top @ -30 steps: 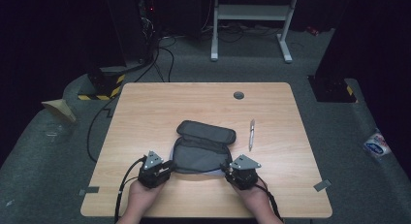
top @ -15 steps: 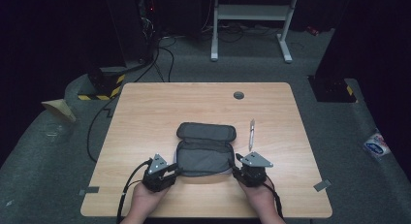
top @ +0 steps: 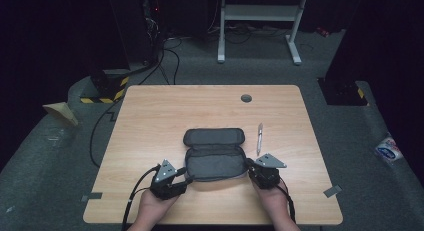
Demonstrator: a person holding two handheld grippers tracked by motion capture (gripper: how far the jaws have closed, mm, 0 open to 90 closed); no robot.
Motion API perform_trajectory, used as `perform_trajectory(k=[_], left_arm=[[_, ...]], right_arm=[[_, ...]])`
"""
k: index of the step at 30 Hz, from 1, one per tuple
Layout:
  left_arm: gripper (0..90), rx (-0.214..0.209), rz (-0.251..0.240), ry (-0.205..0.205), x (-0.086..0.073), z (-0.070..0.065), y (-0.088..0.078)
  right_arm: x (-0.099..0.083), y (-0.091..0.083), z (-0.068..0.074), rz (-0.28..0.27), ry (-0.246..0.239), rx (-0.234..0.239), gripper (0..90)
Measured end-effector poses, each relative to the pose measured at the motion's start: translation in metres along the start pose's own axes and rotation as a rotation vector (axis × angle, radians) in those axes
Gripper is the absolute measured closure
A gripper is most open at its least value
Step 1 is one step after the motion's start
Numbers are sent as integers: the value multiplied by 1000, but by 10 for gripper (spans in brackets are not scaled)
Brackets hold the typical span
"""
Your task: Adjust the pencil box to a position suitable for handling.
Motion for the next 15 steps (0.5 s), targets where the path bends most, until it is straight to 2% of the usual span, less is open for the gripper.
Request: perform_trajectory(k=[4,6,10,15], left_arm=[[543,13,-17,-17,1,6,-2],[560,12,-27,-53,1,12,0],[591,5,-26,-80,0,19,6],[587,7,-32,-83,0,24,6]], right_arm=[[-1,0,1,3,9,2,807],[-1,0,0,3,-5,2,809],[-2,0,0,5,-1,3,810],[1,-4,-1,-18,3,7,758]])
Point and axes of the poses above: each handheld gripper's, and its own axes: y roughly forward along the jaws, x roughly out of its top, z roughly to its left, the point moved 6 cm from there along y, roughly forward along the jaws, and after that the axes turned 5 degrees about -z, right-handed, at the moved point
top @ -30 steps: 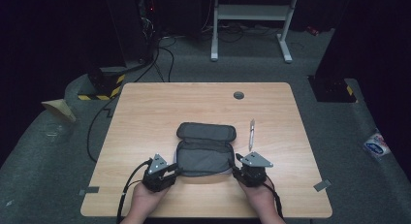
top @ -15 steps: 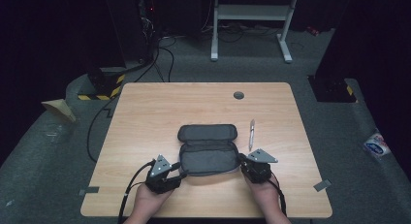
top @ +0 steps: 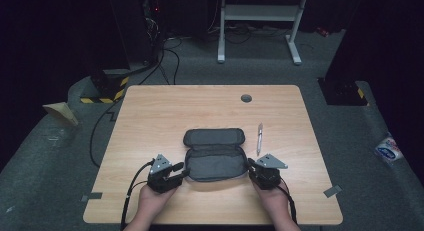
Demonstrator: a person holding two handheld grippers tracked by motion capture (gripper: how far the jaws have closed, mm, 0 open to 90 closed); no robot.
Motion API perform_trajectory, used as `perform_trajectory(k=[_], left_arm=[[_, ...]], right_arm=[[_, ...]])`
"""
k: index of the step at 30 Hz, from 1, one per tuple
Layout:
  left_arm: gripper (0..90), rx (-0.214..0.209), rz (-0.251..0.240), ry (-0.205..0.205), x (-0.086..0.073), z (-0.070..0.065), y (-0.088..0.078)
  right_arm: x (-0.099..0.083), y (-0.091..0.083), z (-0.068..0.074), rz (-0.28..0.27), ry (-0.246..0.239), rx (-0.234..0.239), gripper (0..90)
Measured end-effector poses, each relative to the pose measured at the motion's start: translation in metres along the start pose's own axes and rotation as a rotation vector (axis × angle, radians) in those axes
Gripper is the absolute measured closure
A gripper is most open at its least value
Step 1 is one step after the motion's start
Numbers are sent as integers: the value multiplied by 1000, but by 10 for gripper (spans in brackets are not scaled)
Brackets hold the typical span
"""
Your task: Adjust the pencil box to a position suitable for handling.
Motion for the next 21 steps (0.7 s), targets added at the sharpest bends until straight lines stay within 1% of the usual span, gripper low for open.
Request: perform_trajectory(k=[1,2,3,4,5,6,7,8,9,10,11,12,14,15,16,17,18,19,20,21], left_arm=[[579,4,-21,-13,3,5,-5],[570,8,-36,-15,4,9,-8],[560,8,-36,-15,4,9,-8],[556,36,-59,-21,6,20,-15],[555,36,-59,-21,6,20,-15],[553,71,-63,-35,5,34,-21],[551,94,-60,-37,3,40,-23],[546,114,-40,-33,0,47,-24],[544,132,-20,-37,-3,53,-23],[544,140,-4,-46,-7,57,-22],[546,138,5,-57,-8,59,-21],[550,130,8,-60,-9,58,-19],[571,116,12,-38,-8,51,-15],[583,108,23,-17,-8,47,-12],[592,99,36,-4,-9,41,-9],[609,99,36,-4,-9,41,-9],[625,78,59,33,-11,31,-3],[633,78,59,33,-11,31,-3],[633,72,72,48,-12,26,-1],[637,68,80,63,-12,21,2]], right_arm=[[2,-5,-3,-17,-11,-23,733],[3,-6,-5,-19,-4,-31,716],[3,-6,-5,-19,-4,-31,716],[2,-8,-14,-25,8,-63,669],[2,-8,-14,-25,8,-63,669],[1,-8,-21,-26,22,-86,630],[0,-8,-24,-27,29,-92,609],[0,-8,-28,-31,51,-102,606],[-1,-8,-31,-33,71,-100,613],[-1,-8,-32,-31,92,-86,629],[-1,-8,-32,-31,103,-71,642],[-2,-7,-30,-24,114,-58,653],[-3,-5,-23,-11,114,-26,698],[-3,-4,-18,-2,106,-9,708],[-2,-3,-13,0,87,-10,731],[-2,-3,-13,0,87,-10,731],[-1,-1,-6,3,73,2,760],[0,-1,-3,1,74,7,763],[0,-1,-3,1,74,7,763],[2,0,4,1,67,21,762]])
Point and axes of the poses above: each handheld gripper's, and its own axes: y roughly forward along the jaws, x roughly out of its top, z roughly to its left, the point moved 6 cm from there along y, roughly forward along the jaws, and after that the axes turned 5 degrees about -z, right-handed, at the moved point
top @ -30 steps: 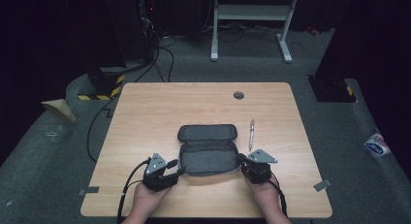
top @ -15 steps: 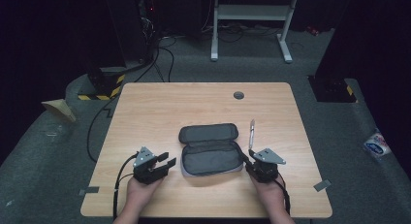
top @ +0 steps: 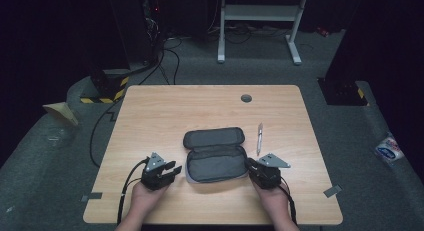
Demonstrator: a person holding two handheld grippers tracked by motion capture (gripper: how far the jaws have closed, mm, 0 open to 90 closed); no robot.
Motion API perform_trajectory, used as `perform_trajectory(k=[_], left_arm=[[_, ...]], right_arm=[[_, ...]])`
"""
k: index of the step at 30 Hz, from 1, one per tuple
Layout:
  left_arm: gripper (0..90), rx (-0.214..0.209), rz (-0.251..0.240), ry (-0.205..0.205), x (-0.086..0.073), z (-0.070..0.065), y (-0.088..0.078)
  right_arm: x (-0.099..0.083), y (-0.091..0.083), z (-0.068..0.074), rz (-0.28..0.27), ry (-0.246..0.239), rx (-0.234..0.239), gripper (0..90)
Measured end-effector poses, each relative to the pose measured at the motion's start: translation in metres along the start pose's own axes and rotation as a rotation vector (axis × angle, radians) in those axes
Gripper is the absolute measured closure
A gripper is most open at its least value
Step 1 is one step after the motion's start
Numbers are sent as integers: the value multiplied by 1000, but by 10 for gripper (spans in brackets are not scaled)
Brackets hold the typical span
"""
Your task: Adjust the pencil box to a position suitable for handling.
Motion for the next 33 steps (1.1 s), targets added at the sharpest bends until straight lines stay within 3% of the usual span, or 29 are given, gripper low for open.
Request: perform_trajectory(k=[6,10,16,18,19,21,23,33], left_arm=[[640,15,-6,-31,0,5,-1],[638,31,-10,-44,0,11,-4],[604,84,-9,-51,-3,25,-8],[590,144,7,-36,-6,37,-10],[577,189,25,-25,-10,48,-12],[562,208,37,-31,-13,53,-12],[544,246,77,-42,-19,64,-10],[409,231,79,-44,-21,64,-7]], right_arm=[[1,4,16,-1,-23,26,736],[6,-2,12,-37,-10,25,689],[11,-9,-12,-67,17,-45,620],[11,-7,-20,-66,27,-69,601],[11,-1,-32,-46,31,-111,581],[11,2,-37,-36,36,-123,576],[13,20,-55,17,50,-168,562],[22,64,-83,126,74,-233,594]])
Point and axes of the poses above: each handheld gripper's, and its own axes: y roughly forward along the jaws, x roughly out of its top, z roughly to its left, the point moved 6 cm from there along y, roughly forward along the jaws, and after that the axes turned 5 degrees about -z, right-handed, at the moved point
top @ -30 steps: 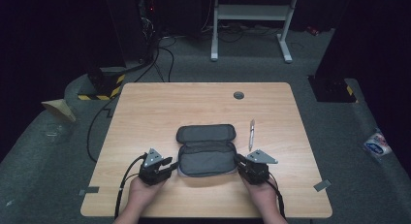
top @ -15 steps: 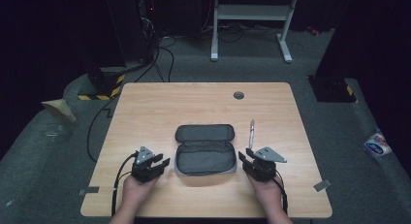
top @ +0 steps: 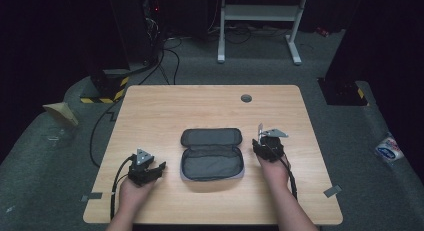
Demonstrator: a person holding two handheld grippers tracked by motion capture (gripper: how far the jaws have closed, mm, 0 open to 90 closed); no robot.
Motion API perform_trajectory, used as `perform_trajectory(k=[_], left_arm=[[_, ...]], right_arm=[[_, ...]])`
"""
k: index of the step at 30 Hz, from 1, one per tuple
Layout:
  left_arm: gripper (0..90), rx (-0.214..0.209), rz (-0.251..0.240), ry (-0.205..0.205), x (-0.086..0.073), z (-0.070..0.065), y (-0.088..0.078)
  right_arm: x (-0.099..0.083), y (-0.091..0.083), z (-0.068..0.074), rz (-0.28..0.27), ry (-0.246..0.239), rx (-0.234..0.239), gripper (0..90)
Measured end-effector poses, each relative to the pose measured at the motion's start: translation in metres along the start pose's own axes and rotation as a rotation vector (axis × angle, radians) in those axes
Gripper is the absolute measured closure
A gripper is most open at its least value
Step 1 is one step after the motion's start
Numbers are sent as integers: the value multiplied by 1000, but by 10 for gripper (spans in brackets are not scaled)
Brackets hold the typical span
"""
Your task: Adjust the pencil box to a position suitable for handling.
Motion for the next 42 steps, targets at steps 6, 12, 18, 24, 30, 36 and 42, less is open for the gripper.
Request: perform_trajectory(k=[6,12,18,24,30,36,42], left_arm=[[386,-7,3,2,0,-1,0],[379,-8,4,7,0,-1,0],[376,-7,4,5,0,-1,0],[375,-6,3,8,0,-1,1],[375,-4,2,9,0,0,1],[375,-4,2,9,0,0,1],[375,-4,2,9,0,0,1]], right_arm=[[-2,15,-6,57,17,-52,730],[-8,8,-5,94,-12,-41,780],[-22,-15,-7,73,-42,-2,781],[-34,-38,-11,60,-46,24,780],[-48,-55,-11,63,-64,43,780],[-55,-59,-7,72,-70,47,778],[-52,-54,-5,99,-84,61,702]])
Point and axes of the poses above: each handheld gripper's, and its own axes: y roughly forward along the jaws, x roughly out of its top, z roughly to its left, the point moved 6 cm from there along y, roughly forward along the jaws, and after that the axes turned 5 degrees about -z, right-handed, at the moved point
